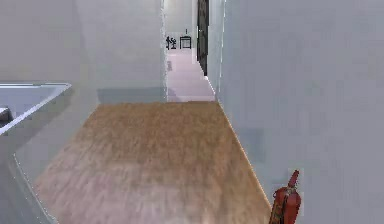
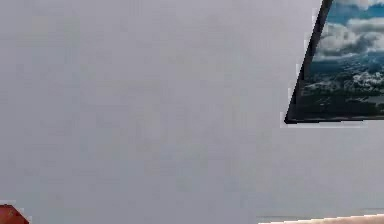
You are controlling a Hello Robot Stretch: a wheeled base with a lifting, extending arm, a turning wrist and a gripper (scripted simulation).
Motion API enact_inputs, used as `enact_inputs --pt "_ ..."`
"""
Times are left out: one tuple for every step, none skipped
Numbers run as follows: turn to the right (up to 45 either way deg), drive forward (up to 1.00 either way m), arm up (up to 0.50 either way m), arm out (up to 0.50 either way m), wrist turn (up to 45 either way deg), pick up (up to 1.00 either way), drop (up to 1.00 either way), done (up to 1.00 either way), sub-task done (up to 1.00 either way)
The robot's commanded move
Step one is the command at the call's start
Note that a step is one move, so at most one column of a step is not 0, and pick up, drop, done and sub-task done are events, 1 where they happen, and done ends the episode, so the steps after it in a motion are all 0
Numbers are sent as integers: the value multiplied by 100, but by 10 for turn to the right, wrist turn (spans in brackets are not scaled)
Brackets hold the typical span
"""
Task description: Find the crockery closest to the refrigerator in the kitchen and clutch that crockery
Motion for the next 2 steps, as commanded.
enact_inputs --pt "0 100 0 0 0 0 0 0 0" --pt "0 100 0 0 0 0 0 0 0"
